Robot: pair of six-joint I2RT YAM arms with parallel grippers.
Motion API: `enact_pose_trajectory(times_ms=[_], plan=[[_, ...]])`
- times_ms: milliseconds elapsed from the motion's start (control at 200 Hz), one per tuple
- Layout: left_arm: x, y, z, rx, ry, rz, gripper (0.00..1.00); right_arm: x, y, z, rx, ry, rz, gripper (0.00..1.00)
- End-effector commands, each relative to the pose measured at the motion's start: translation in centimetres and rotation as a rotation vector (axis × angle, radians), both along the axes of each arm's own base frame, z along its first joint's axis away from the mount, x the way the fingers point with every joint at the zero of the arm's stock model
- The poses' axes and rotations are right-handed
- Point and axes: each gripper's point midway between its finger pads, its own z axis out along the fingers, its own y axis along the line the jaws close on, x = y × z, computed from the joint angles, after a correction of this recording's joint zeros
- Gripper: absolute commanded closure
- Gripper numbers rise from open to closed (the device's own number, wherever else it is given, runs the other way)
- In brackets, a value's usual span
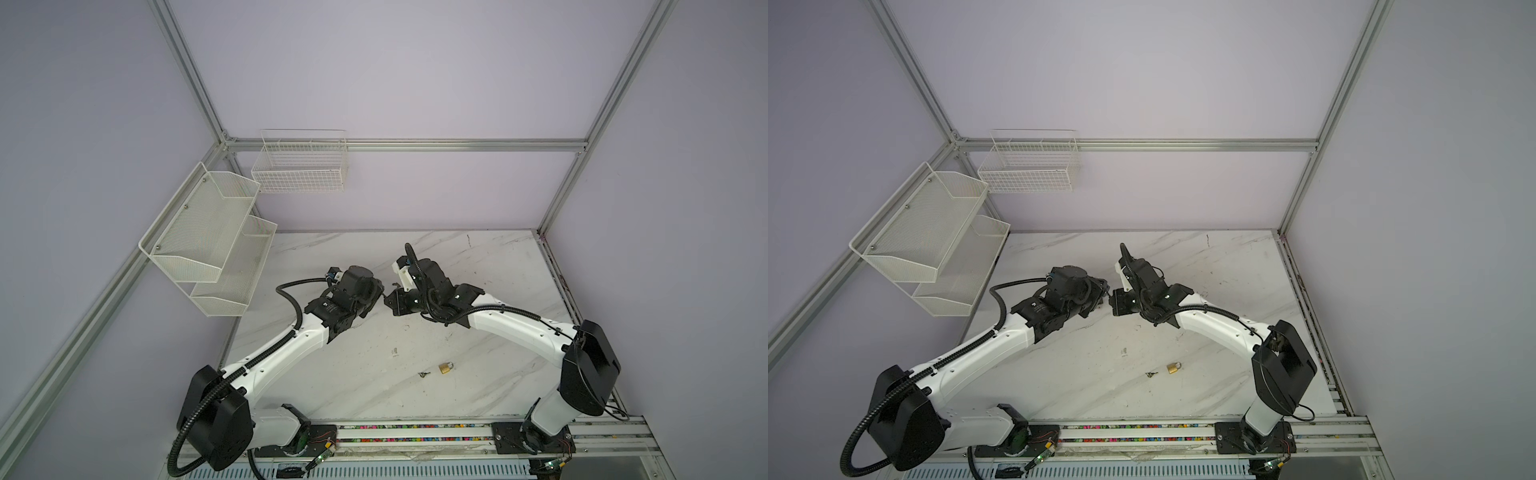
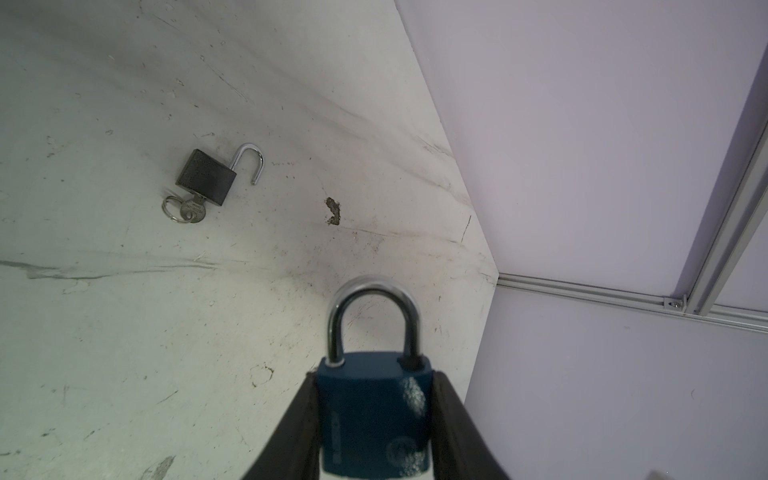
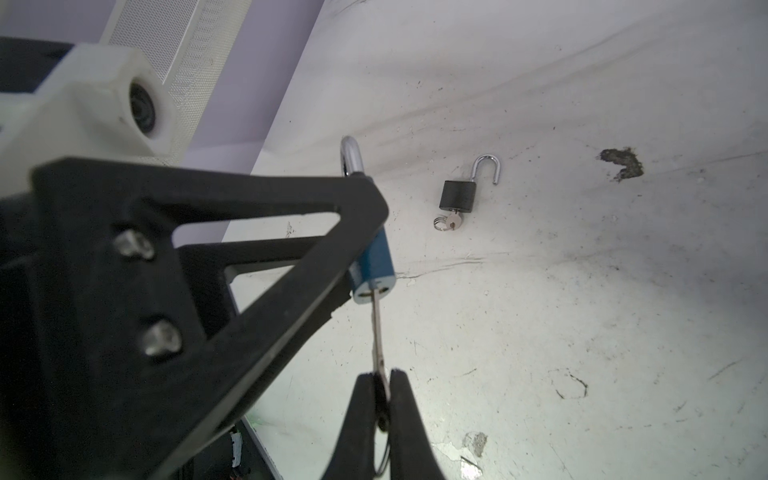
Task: Unlock with the key
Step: 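Push the silver key up into the blue padlock's keyhole with the right gripper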
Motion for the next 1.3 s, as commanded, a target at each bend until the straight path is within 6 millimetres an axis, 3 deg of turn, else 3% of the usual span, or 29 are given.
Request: enact_pose_trajectory(times_ms=[0,175,320,545,740,845,995,1125,1295], plan=[[-0.4,-2.5,5.0,-0.079,-0.111,-0.130,1.00,0.1,1.7,3.3,0.082,-0.050,0.062,1.00],[-0.4,-3.2,4.9,-0.041,-0.105,-0.183,1.00,-0.6,3.1,5.7,0.168,-0.020,0.138,1.00],[-0.8,-3.3,4.8,-0.017,-0.090,-0.203,1.00,1.5,1.4,6.7,0.099,-0.077,0.010,1.00],[-1.8,-4.0,5.7,-0.119,-0.081,-0.209,1.00,3.1,-0.2,5.7,0.002,-0.155,-0.080,1.00],[-2.6,-4.8,6.3,-0.225,-0.046,-0.193,1.00,1.8,1.3,4.2,0.047,-0.148,-0.004,1.00],[-2.6,-5.0,6.6,-0.225,-0.051,-0.207,1.00,1.5,1.8,5.2,0.106,-0.163,0.041,1.00],[-2.8,-6.0,5.7,-0.199,-0.032,-0.254,1.00,1.0,3.0,8.8,0.224,-0.204,0.096,1.00],[-3.0,-6.1,4.7,-0.094,-0.019,-0.302,1.00,2.8,1.5,8.4,0.119,-0.231,-0.004,1.00],[-3.6,-4.7,2.8,-0.003,0.016,-0.290,1.00,3.4,0.0,9.4,0.113,-0.248,-0.045,1.00]])
